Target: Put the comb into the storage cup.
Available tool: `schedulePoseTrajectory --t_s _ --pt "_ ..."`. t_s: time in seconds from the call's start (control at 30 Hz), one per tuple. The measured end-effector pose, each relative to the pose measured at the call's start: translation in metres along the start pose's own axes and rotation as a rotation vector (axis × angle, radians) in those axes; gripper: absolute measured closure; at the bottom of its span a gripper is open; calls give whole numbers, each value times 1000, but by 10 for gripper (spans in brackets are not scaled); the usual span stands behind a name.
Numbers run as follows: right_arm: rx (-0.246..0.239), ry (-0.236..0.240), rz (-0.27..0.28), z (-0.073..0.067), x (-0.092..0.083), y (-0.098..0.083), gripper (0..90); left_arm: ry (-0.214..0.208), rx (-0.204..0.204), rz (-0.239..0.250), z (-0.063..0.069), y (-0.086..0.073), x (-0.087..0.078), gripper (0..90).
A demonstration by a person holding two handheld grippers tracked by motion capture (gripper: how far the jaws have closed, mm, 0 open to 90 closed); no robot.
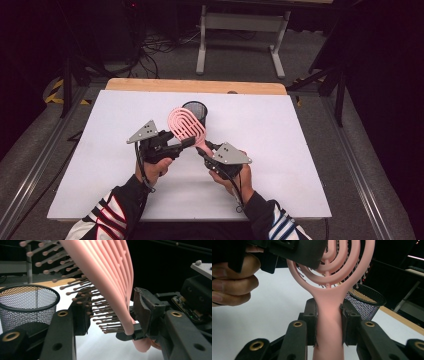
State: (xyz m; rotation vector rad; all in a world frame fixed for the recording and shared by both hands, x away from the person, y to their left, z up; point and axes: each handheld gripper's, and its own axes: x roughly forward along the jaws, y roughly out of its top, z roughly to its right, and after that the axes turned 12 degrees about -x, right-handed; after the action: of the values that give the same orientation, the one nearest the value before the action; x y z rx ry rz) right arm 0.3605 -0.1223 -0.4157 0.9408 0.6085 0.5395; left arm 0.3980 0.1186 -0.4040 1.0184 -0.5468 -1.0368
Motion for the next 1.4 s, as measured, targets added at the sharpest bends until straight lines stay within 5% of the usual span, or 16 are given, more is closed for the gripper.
schedulePoseTrajectory --t_s 0.27,0.47,0.7,1.4 --pt "24 6 5 1 0 0 706 -25 -9 24 0 2 3 590" --pt "34 12 6 3 1 -1 709 -61 30 32 6 4 4 621" --pt "86 36 14 8 1 -2 710 -57 62 37 14 8 8 631" --pt "80 32 30 5 3 -1 565 -28 117 39 23 17 10 635"
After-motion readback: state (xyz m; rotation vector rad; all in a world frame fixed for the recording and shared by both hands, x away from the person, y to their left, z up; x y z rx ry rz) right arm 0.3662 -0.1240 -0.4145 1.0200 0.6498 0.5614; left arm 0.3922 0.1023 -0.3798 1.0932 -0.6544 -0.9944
